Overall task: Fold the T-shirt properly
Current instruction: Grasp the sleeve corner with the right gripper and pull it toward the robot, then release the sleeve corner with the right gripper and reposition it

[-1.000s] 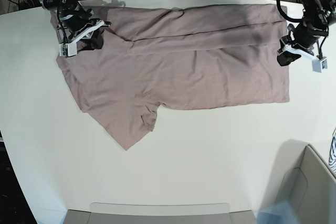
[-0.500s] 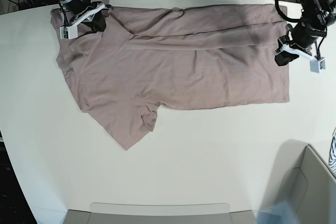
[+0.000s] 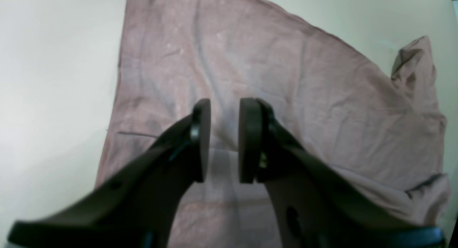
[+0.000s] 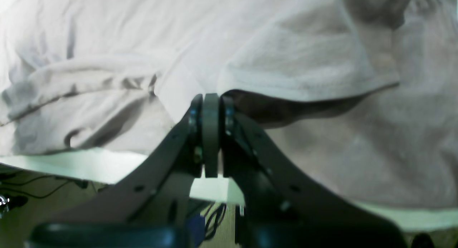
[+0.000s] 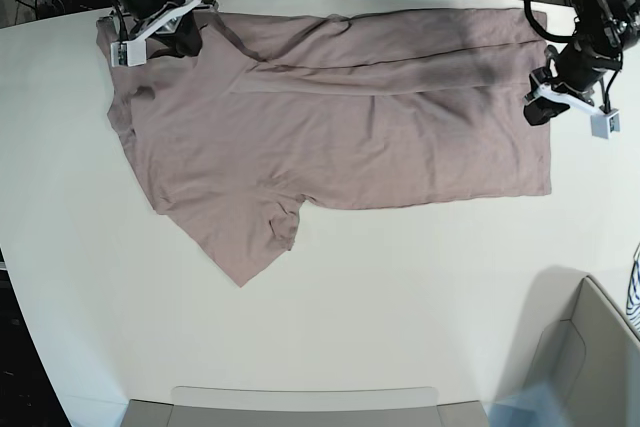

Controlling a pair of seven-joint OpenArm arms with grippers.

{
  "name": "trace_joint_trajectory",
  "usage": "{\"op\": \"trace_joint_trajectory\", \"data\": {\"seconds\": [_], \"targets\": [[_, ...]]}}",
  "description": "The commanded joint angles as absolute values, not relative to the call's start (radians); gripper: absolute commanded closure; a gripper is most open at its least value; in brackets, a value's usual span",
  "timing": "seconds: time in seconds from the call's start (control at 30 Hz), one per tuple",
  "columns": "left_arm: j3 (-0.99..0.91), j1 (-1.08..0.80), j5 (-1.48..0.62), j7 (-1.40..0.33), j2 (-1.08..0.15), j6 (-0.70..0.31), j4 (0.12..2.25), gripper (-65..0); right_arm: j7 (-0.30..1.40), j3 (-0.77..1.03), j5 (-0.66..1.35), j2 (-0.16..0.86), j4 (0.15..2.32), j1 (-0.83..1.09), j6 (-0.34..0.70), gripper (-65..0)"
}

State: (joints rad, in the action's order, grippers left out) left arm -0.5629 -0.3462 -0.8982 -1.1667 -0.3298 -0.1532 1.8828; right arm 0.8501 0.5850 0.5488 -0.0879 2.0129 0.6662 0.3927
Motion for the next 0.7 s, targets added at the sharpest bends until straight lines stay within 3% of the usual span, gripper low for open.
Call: {"op": "trace_joint_trajectory", "data": {"seconds": [0.0,0.1,0.23,0.3,0.5,0.67], "targets": [[-0.568,-0.343,-0.912,-1.152,-0.343,-0.154,1.897,-13.9,0.834,0.587,0.565,-0.082,2.028,0.671,0.397,0.0],[-0.568,-0.343,-0.912,-1.152,-0.343,-0.154,1.897,-13.9,0.839,0.587,0.564,-0.079,2.026,0.68,0.397,-0.9],[-0.568,-0.343,-0.912,-1.152,-0.343,-0.154,1.897,-13.9,0.835,0.585,0.533,-0.074,2.031,0.72,0.398,-16.7],[-0.568,-0.343,-0.912,-1.152,-0.343,-0.154,1.897,-13.9,0.831,0.587,0.538,-0.054,2.038,0.748,0.4,-21.0],[-0.568,-0.343,-0.912,-1.153,-0.343,-0.154,1.897,-13.9,0.69,0.588,0.533,0.016,2.052,0.799,0.398,-21.6],[-0.568,-0.343,-0.912,-1.153,-0.343,-0.154,1.897,-13.9,0.671,0.638,0.529,0.045,2.046,0.736,0.398,-21.6]]}}
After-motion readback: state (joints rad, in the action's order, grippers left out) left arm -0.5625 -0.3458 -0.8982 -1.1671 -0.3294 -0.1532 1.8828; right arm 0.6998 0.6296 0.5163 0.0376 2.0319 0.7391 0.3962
